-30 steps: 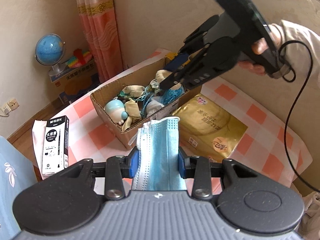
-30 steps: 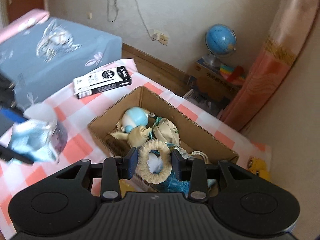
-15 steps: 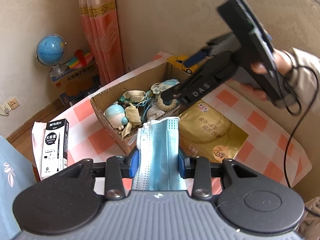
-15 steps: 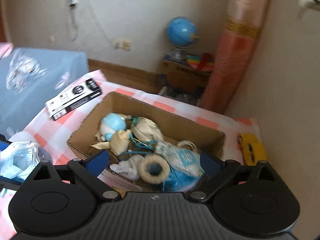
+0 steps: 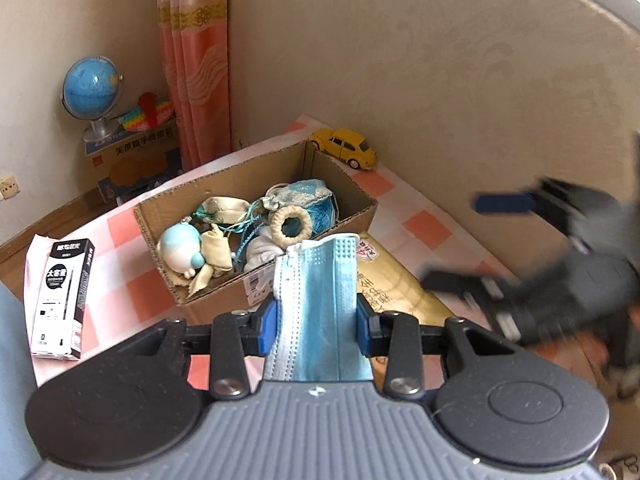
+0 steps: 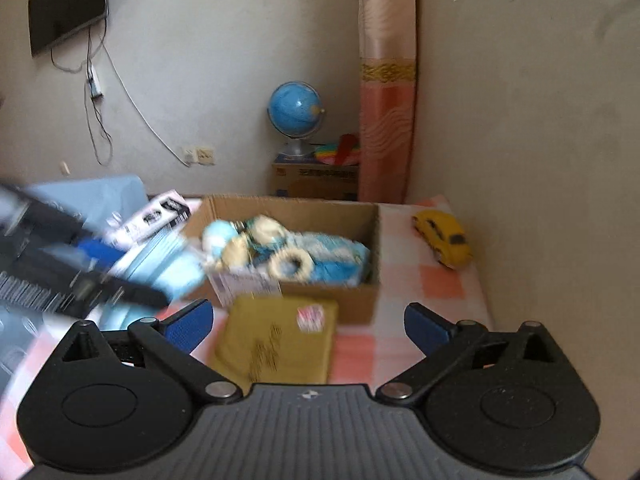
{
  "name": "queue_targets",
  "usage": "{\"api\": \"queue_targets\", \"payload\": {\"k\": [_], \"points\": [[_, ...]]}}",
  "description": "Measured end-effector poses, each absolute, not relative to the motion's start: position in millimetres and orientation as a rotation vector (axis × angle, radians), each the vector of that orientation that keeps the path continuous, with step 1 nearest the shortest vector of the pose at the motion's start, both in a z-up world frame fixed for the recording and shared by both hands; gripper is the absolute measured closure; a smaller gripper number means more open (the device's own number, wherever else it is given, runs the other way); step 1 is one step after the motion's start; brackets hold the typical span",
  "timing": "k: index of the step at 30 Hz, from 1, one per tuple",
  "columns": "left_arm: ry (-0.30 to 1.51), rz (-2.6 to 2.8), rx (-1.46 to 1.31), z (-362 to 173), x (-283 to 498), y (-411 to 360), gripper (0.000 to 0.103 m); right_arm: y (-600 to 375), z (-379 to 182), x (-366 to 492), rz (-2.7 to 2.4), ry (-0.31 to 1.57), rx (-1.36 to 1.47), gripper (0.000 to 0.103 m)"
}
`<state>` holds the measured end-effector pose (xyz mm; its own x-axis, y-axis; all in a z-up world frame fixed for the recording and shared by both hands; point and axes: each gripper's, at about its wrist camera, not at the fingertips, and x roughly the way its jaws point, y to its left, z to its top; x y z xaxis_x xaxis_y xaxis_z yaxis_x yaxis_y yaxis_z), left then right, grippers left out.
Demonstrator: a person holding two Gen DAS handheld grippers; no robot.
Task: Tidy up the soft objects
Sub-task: 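Carry the blue mask into the box with the left tool and release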
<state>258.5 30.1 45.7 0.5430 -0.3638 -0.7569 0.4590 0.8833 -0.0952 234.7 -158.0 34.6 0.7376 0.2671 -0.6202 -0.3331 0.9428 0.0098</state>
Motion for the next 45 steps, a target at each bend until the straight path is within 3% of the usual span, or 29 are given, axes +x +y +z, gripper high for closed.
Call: {"api": "queue_targets", "payload": {"k": [10,26,31,33,35,45], "points": [[0.923,-0.413,0.131,31,308,1,0.066,-183,26,182,0.366,0.648,-0.057,0.000],[0.885,-0.308,0.450,21,368,-8,0.066,-218,23,174,0.333,0.624,0.001,0.000],[0.879,-0.303,0.502,12,368,-8,0.051,-222,20,177,0.335,0.631,0.016,0.000],[0.867,-0.295,0.487,12,366,-6,0.024,-222,20,177,0.337,0.632,0.020,0.000],[0.820,-0.286,0.490,15,358,-6,0.013,-222,20,178,0.346,0.634,0.026,0.000],[0.694,-0.249,0.364,35,299,3,0.006,-218,31,181,0.292,0.644,0.053,0.000]]}}
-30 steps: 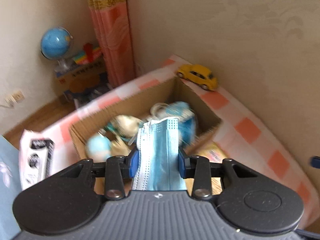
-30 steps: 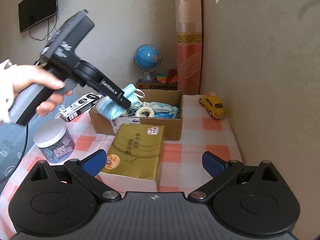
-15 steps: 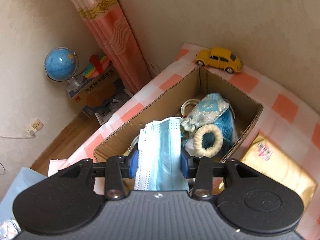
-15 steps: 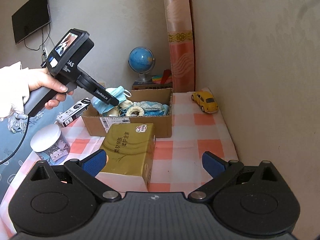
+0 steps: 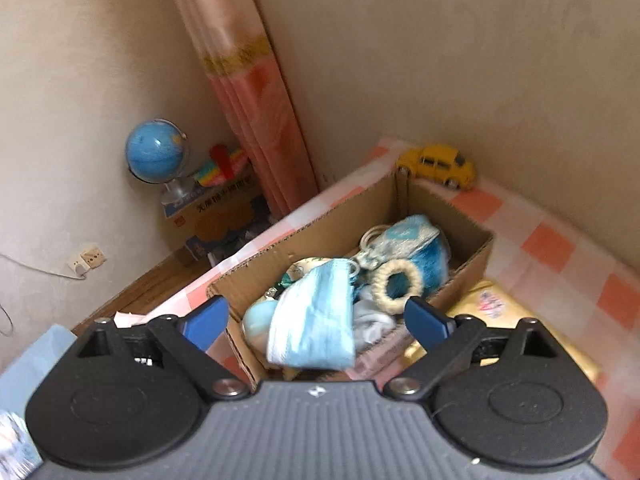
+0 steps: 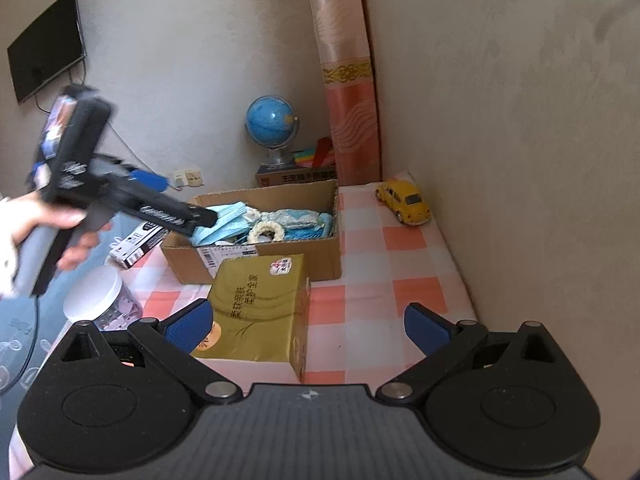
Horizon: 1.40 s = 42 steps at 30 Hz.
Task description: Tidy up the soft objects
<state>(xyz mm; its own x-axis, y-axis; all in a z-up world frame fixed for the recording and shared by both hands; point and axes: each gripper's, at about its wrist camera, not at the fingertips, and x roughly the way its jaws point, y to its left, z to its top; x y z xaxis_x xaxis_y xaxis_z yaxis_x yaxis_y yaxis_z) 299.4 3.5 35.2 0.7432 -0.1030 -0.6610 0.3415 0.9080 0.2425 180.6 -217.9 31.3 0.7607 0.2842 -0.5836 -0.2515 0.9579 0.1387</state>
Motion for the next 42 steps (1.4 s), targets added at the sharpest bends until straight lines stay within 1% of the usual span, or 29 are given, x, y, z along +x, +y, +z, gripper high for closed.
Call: {"api": "queue_targets", "payload": {"k": [3,8,12,18,27,42], "points": [[0.650,-0.250,0.302,43,270,8,0.001,-212,38,181,0.264,0.652,0.029,0.000],[0.584,-0.160,0.277,44,216,2,0.000,-204,45,187,0.207,0.691,0.028,0.000],[0.640,-0.073,0.242,41,186,-1,0.000,-195,49,189,0.156,0.712,0.005,0.000],[0.676,-0.023,0.112,58,155,5,0.000,-182,57,184,0.130,0.727,-0.019,0.000],[0.655,0.004,0.083,72,143,1,0.000,-181,74,171,0.098,0.693,-0.022,0.000],[0.656,0.023,0.068,75,139,-1,0.000,-182,73,167,0.090,0.692,-0.015,0.000]]}}
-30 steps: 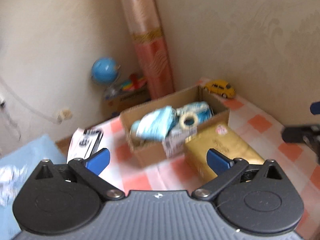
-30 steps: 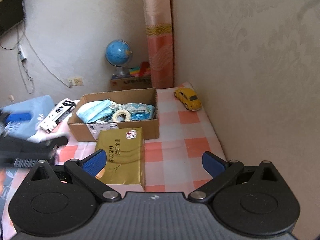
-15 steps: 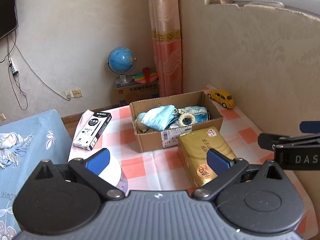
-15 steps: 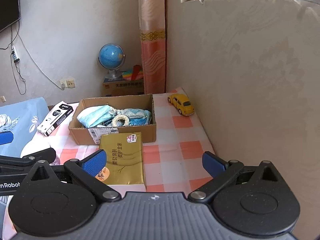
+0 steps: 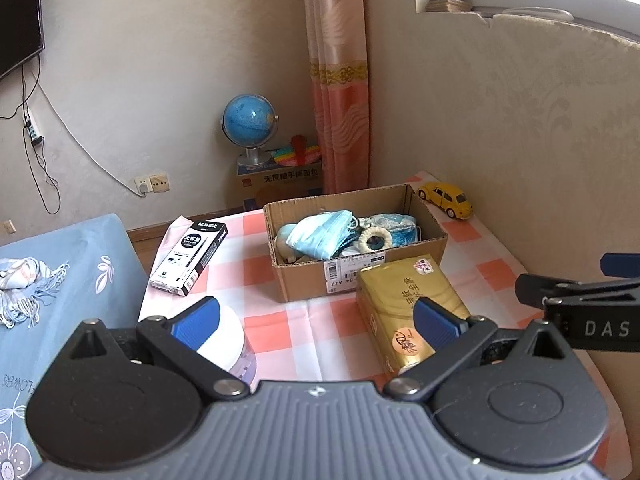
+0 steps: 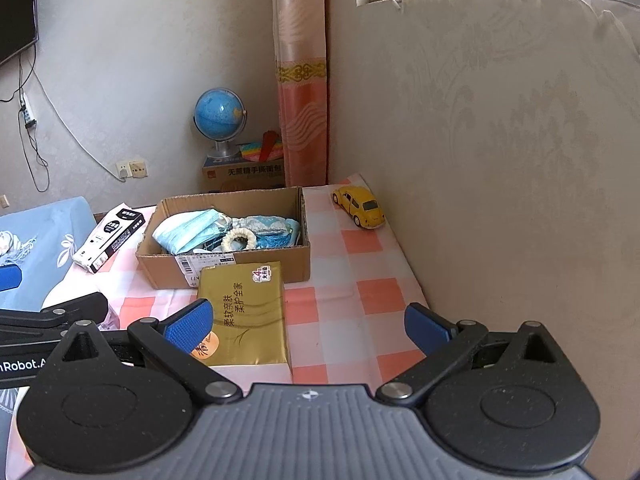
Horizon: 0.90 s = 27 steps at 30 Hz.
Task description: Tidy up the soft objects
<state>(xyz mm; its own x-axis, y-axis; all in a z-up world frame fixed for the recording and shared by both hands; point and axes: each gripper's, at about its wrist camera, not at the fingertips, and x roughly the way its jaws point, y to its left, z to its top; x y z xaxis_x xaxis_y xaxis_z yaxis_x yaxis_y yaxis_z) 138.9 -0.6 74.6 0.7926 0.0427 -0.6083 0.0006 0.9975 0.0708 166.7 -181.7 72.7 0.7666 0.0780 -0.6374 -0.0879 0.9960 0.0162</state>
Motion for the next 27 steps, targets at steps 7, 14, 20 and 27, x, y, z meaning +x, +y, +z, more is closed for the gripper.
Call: {"api": "queue_targets", "payload": {"k": [7,14,20,27], "points": [[0.662,0.023,0.063,73.1,140.3,-0.2,0.000,-182.7,71.8,166.6,0.090,0.691,-0.014,0.000],[0.659,0.025,0.059,72.5,139.8,-0.1,0.000,-182.9,71.7,166.3,0.089,0.690,-0.018,0.000],[0.659,0.025,0.060,72.5,139.4,-0.3,0.000,-183.6,71.5,165.4,0.089,0.689,-0.013,0.000],[0.660,0.026,0.060,72.8,138.7,-0.5,0.000,-184.1,71.7,165.2,0.090,0.689,-0.014,0.000]]}}
